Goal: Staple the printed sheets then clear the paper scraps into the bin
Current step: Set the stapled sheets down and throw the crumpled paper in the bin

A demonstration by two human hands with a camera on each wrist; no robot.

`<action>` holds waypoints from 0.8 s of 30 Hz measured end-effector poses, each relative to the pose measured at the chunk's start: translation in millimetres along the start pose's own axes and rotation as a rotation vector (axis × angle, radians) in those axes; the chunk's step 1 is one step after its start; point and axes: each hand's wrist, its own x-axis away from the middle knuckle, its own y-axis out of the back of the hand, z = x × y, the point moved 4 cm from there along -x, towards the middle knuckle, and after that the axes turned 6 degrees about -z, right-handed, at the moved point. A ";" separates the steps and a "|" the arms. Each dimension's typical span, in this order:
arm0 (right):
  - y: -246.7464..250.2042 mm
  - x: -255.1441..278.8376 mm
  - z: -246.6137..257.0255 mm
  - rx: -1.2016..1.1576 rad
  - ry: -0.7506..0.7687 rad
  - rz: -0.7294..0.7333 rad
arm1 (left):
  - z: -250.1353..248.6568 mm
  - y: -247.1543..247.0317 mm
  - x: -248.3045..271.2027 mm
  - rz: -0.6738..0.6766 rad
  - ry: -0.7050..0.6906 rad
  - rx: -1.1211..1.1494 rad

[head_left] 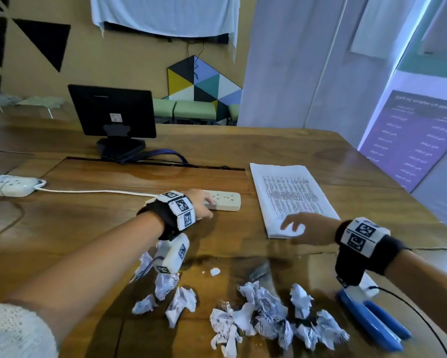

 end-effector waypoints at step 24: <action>-76.9 139.8 32.5 -0.124 -0.004 0.104 | 81.1 -35.9 97.2 0.165 0.073 -0.170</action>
